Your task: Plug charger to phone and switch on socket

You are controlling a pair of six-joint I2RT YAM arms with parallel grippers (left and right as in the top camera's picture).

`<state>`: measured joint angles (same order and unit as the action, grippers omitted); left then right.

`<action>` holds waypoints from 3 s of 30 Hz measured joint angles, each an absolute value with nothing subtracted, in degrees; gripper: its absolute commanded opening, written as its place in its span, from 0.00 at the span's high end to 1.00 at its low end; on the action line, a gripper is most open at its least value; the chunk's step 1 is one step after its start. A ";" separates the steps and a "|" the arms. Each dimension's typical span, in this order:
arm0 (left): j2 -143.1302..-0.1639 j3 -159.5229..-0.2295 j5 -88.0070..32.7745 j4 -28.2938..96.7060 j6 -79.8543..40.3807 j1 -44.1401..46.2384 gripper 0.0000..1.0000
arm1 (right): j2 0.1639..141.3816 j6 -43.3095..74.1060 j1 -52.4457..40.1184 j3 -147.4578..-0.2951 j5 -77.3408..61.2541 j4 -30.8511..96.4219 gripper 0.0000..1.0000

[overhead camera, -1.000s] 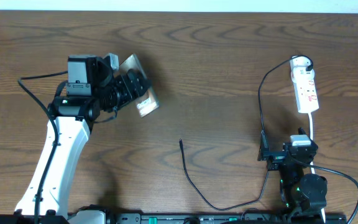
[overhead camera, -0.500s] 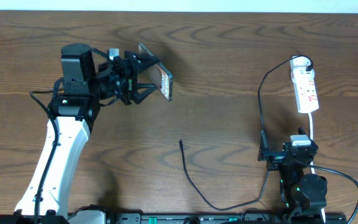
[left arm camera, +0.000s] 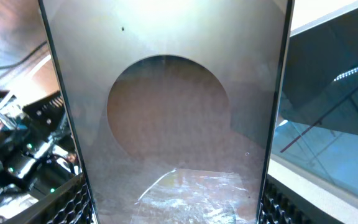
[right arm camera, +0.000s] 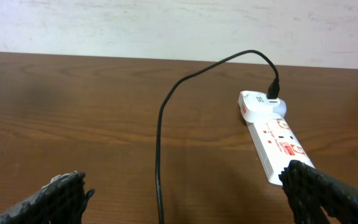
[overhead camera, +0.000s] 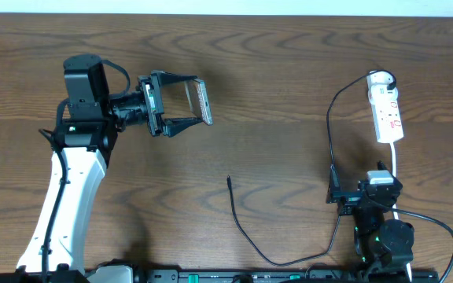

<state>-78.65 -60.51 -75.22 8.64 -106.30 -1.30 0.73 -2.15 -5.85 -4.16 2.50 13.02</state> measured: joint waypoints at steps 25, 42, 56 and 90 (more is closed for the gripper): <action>-78.65 -60.51 -76.36 7.60 -108.25 -1.34 0.92 | 0.73 -2.15 -5.85 -4.16 2.50 13.02 0.01; -78.65 -60.51 -65.91 7.84 -103.81 -1.34 0.92 | 0.73 -2.15 -5.85 -4.16 2.50 13.02 0.01; -78.63 -60.73 -38.00 37.41 -88.88 -1.37 0.93 | 0.73 -2.15 -5.85 -4.16 2.50 13.02 0.01; -78.63 -60.73 -27.79 49.10 -82.43 -1.37 0.93 | 4.47 5.91 -5.85 -11.27 -3.03 14.44 0.01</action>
